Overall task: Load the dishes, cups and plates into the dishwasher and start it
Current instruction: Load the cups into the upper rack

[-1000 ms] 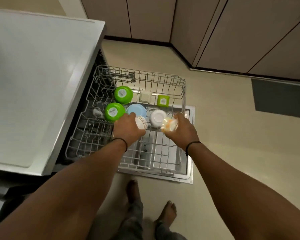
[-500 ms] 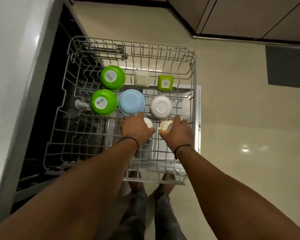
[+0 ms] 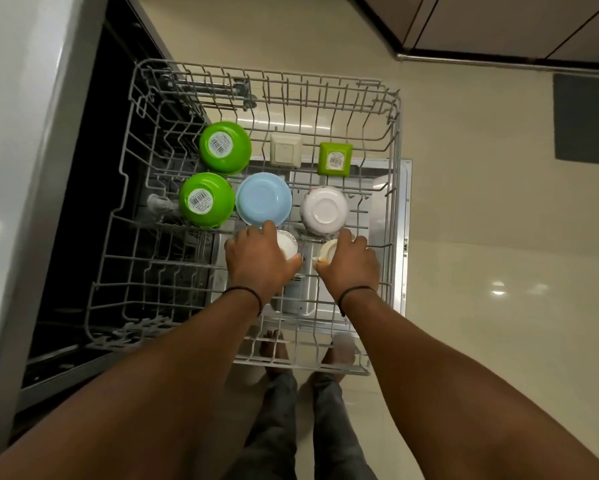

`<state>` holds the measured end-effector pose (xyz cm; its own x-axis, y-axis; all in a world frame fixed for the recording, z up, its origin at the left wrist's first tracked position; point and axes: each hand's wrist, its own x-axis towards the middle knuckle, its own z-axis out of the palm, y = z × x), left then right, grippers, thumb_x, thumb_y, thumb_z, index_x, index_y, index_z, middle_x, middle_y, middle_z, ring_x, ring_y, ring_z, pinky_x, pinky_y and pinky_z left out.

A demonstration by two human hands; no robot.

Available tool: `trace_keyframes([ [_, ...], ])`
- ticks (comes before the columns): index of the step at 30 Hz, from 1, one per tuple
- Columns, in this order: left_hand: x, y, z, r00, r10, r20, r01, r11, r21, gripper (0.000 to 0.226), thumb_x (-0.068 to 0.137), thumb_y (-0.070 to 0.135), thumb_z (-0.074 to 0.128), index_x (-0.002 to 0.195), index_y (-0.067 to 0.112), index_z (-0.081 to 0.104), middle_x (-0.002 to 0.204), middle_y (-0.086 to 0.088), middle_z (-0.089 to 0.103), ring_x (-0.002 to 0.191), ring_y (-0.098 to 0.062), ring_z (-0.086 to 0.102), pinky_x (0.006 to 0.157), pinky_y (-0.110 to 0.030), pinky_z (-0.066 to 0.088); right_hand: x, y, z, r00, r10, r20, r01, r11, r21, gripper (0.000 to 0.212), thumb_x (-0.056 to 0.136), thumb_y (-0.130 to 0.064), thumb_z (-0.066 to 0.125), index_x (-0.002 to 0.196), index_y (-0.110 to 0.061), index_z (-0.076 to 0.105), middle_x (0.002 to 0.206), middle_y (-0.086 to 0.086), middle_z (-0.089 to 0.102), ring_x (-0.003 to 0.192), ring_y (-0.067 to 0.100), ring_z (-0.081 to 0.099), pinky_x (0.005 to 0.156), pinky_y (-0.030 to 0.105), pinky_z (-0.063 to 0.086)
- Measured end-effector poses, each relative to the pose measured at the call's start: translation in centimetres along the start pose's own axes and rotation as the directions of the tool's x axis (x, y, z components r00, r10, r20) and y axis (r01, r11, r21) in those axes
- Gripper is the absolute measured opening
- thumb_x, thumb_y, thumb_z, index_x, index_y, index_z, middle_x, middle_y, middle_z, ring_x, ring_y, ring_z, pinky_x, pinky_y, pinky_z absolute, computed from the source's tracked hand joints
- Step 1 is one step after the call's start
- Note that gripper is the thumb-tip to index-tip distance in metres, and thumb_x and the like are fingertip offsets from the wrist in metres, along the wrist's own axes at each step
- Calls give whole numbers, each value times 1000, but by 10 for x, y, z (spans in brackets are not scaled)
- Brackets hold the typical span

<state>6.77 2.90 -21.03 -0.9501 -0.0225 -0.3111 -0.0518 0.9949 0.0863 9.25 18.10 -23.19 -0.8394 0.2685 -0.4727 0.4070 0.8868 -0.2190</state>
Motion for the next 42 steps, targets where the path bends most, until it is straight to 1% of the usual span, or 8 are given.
trace_keyframes([
  [6,-4,-15,-2,998,-20,-66,16,998,-54,63,68,65,63,108,17,53,107,-9,63,103,-30,56,83,-41,42,-4,-2,12,1000,-8,2,8,1000,-22,81,80,-50,71,141,-20,28,130,14,47,108,34,55,84,41,48],
  [10,-10,-20,-1,997,-35,-75,29,997,-77,63,68,63,66,109,15,54,108,-9,64,103,-30,56,84,-41,42,-3,-2,11,1000,-14,27,14,1000,-22,83,79,-58,68,141,-20,28,131,15,46,111,35,53,87,42,48],
  [14,-14,-19,-2,996,-52,-66,45,995,-92,63,68,64,64,107,15,55,105,-10,65,100,-32,58,82,-40,43,-6,-2,9,999,-11,41,10,1000,7,82,82,-57,65,143,-20,26,134,15,45,115,34,51,90,42,46],
  [19,-13,-15,-8,996,-88,7,88,988,-124,62,70,65,60,113,20,52,108,-9,65,104,-32,58,88,-42,42,-11,-2,5,999,-33,-12,33,999,-8,82,80,-60,65,142,-20,31,132,13,47,117,32,49,92,42,45],
  [29,-11,-4,-5,992,-112,62,111,994,15,62,72,69,58,113,22,57,113,-8,65,114,-30,51,92,-43,36,-19,9,2,992,-66,-105,67,998,9,83,75,-65,65,137,-20,35,125,10,51,114,29,49,93,44,44],
  [36,4,10,14,978,-190,85,188,982,31,68,68,69,60,112,17,57,111,-11,65,112,-32,53,92,-42,33,-16,17,10,987,-99,-130,103,994,25,81,76,-64,65,137,-20,35,127,9,51,117,29,48,95,44,43],
  [40,4,11,14,986,-142,91,130,983,129,60,70,70,53,101,20,63,103,-8,67,104,-30,56,87,-41,33,-18,20,13,986,-105,-129,110,994,26,79,77,-63,65,136,-20,36,126,9,52,115,29,49,93,44,42],
  [42,5,11,12,985,-147,92,136,984,115,57,70,69,52,97,21,65,100,-7,68,101,-29,57,87,-41,34,-19,20,13,984,-103,-145,109,993,34,77,77,-61,66,135,-20,38,123,8,53,113,29,50,92,44,44],
])
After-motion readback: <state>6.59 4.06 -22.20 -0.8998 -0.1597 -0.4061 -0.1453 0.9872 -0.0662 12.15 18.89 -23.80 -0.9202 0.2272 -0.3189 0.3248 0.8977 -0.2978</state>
